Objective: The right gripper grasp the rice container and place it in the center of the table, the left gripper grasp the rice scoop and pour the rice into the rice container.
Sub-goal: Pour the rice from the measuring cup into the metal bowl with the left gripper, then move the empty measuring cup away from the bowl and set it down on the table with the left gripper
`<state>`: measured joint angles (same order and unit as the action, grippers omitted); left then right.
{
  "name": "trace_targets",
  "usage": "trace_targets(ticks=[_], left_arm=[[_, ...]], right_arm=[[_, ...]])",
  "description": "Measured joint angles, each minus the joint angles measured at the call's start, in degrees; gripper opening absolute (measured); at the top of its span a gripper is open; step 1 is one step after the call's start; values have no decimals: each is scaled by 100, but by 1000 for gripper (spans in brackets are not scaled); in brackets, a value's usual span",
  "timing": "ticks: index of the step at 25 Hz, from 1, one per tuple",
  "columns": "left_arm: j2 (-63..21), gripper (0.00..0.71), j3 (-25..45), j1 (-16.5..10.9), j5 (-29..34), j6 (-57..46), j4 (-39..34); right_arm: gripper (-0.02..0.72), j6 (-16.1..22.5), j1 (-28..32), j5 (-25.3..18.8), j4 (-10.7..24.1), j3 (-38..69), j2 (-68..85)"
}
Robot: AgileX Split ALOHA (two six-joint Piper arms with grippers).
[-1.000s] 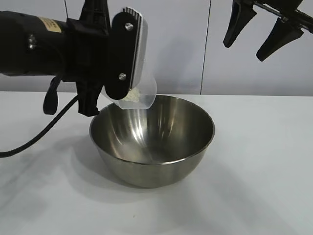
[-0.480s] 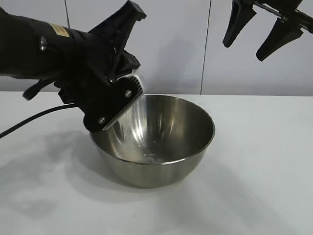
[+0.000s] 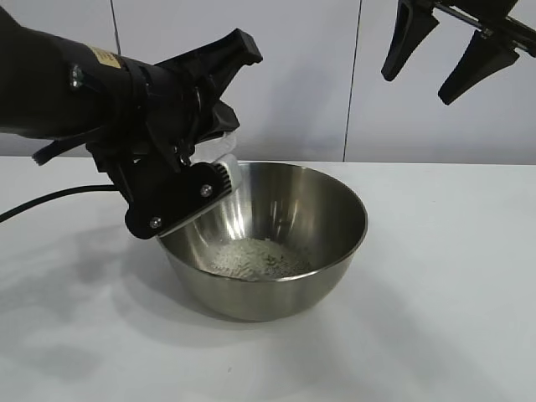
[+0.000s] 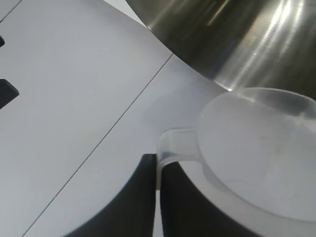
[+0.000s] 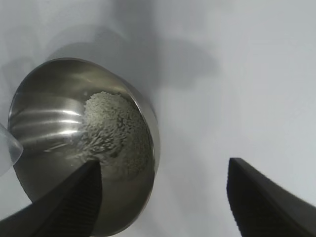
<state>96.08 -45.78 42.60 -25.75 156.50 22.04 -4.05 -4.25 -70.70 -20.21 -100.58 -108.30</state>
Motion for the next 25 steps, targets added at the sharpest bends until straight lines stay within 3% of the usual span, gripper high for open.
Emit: trace_targets(ticks=[3,5,9,15,20,25], left_arm=[[0,9,-19,0,7,-280,232],[0,9,-131,0,12,-1016,634],[-5,9,-545,0,11,-3581,1490],[-83,9,-701,-86,10,-7323,1726],[-176,9,-701,-364,-1,-10328,1873],[-217,9,-663,-813,-2,-13357,1768]], right_arm=[[494,0,0,0,0,0,0],[494,0,0,0,0,0,0],[494,-6,0,0,0,0,0],[494,-6,0,-5,0,0,0],[494,-25,0,-5,6,0,0],[494,-54,0,-5,6,0,0]])
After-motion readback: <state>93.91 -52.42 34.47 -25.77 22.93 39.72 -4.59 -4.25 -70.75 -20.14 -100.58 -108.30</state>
